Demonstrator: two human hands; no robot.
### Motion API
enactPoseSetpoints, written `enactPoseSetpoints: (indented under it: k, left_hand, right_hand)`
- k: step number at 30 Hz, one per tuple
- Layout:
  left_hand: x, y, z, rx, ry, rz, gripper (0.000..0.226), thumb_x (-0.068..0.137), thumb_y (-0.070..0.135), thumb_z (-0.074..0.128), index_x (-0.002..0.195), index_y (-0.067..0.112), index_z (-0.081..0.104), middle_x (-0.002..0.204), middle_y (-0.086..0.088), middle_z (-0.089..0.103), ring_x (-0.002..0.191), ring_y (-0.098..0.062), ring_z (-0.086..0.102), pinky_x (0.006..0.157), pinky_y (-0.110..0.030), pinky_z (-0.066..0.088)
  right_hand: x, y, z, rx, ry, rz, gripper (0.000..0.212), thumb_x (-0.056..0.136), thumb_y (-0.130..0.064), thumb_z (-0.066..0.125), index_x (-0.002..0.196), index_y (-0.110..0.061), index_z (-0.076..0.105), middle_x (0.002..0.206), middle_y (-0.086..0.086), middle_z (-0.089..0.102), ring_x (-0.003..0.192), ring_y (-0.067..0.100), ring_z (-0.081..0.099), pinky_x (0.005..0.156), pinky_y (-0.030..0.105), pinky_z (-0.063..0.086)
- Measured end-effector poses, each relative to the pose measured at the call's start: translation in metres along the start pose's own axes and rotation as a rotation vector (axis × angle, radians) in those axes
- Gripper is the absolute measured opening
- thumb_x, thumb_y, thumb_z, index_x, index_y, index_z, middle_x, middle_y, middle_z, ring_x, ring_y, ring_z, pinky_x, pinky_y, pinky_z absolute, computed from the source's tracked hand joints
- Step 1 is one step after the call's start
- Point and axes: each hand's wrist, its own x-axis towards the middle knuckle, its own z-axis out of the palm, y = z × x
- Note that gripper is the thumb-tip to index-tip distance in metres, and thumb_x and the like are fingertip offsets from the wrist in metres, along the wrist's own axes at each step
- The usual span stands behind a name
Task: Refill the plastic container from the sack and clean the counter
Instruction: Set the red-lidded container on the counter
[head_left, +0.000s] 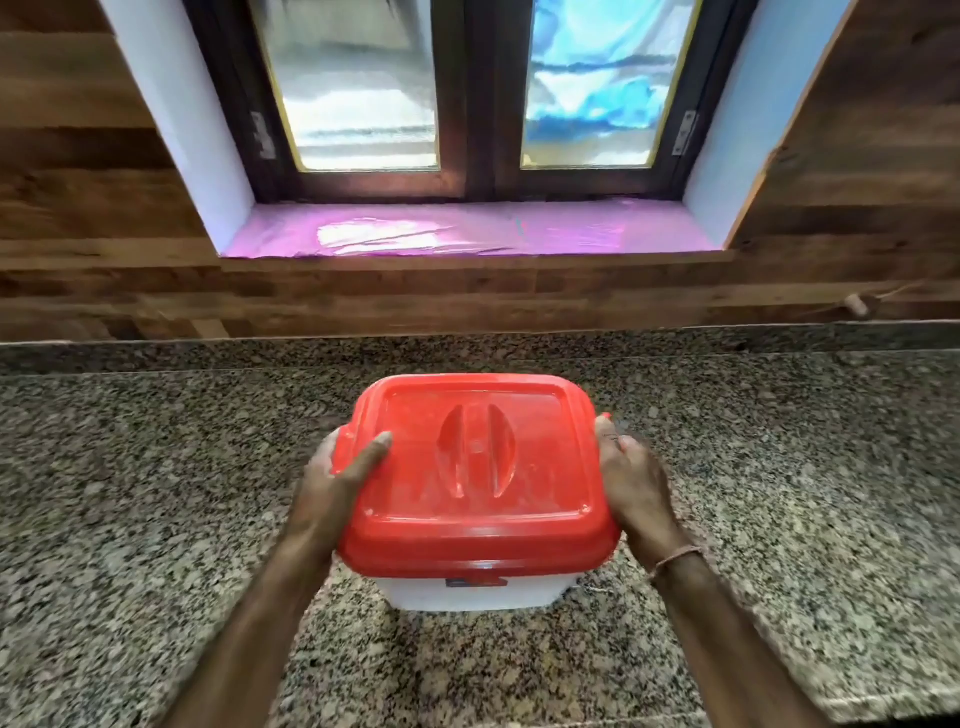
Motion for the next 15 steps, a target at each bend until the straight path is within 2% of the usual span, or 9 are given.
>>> enactPoseSetpoints:
  k: [2, 4, 7, 9, 10, 12, 15]
  left_hand:
    - [0.002, -0.001, 0.0, -0.018, 0.009, 0.009, 0.041, 0.092, 0.037, 0.071, 0.129, 0.02, 0.062, 0.113, -0.013, 0.076, 0.084, -0.021, 0.078, 0.06, -0.033, 0.061]
    - [0.005, -0.002, -0.001, -0.029, 0.006, 0.016, 0.037, 0.091, 0.034, 0.073, 0.124, 0.021, 0.064, 0.111, -0.013, 0.077, 0.088, -0.027, 0.078, 0.062, -0.036, 0.061]
    - [0.001, -0.001, -0.001, -0.033, 0.007, 0.005, 0.046, 0.09, 0.041, 0.072, 0.131, 0.024, 0.06, 0.111, -0.01, 0.076, 0.094, -0.034, 0.077, 0.066, -0.046, 0.064]
    - [-0.003, -0.001, 0.0, -0.024, 0.017, 0.006, 0.051, 0.091, 0.043, 0.071, 0.136, 0.024, 0.057, 0.113, -0.009, 0.074, 0.093, -0.032, 0.076, 0.064, -0.044, 0.064]
    - [-0.004, -0.001, 0.001, -0.025, 0.024, 0.008, 0.052, 0.091, 0.043, 0.07, 0.137, 0.024, 0.055, 0.114, -0.009, 0.074, 0.093, -0.031, 0.076, 0.063, -0.043, 0.063]
    - [-0.004, 0.0, 0.001, -0.032, 0.033, -0.002, 0.055, 0.091, 0.044, 0.071, 0.139, 0.024, 0.053, 0.116, -0.01, 0.072, 0.094, -0.031, 0.076, 0.064, -0.043, 0.063]
    - [-0.005, 0.002, 0.004, -0.059, 0.052, -0.002, 0.068, 0.09, 0.046, 0.073, 0.148, 0.024, 0.044, 0.125, -0.01, 0.068, 0.1, -0.03, 0.074, 0.069, -0.045, 0.064]
  right_hand:
    - [0.005, 0.006, 0.004, 0.057, 0.079, 0.014, 0.064, 0.104, -0.061, 0.029, 0.093, -0.013, 0.071, 0.087, 0.01, 0.074, 0.079, 0.028, 0.07, 0.068, 0.036, 0.056]
    - [0.009, 0.014, 0.006, 0.24, 0.074, 0.116, 0.063, 0.105, -0.056, 0.034, 0.089, -0.009, 0.073, 0.08, 0.008, 0.074, 0.074, 0.029, 0.07, 0.073, 0.045, 0.059]
    - [0.005, 0.017, 0.002, 0.505, -0.073, 0.265, 0.053, 0.106, -0.051, 0.038, 0.088, -0.012, 0.07, 0.068, 0.004, 0.068, 0.057, 0.02, 0.062, 0.057, 0.033, 0.053]
    - [0.003, 0.016, 0.001, 0.487, -0.044, 0.195, 0.042, 0.108, -0.044, 0.04, 0.099, -0.014, 0.068, 0.081, 0.005, 0.07, 0.062, 0.016, 0.064, 0.059, 0.029, 0.053]
    - [0.003, 0.016, 0.002, 0.402, 0.033, 0.123, 0.041, 0.107, -0.046, 0.039, 0.107, -0.015, 0.066, 0.094, 0.006, 0.071, 0.071, 0.015, 0.067, 0.063, 0.031, 0.057]
    - [-0.006, 0.017, 0.001, 0.247, 0.136, -0.017, 0.054, 0.103, -0.063, 0.031, 0.12, -0.021, 0.062, 0.113, 0.007, 0.07, 0.089, 0.019, 0.072, 0.074, 0.039, 0.064]
    - [-0.029, 0.015, 0.005, 0.285, 0.015, -0.119, 0.076, 0.09, -0.084, 0.025, 0.135, -0.03, 0.055, 0.122, 0.008, 0.07, 0.099, 0.024, 0.075, 0.076, 0.048, 0.065]
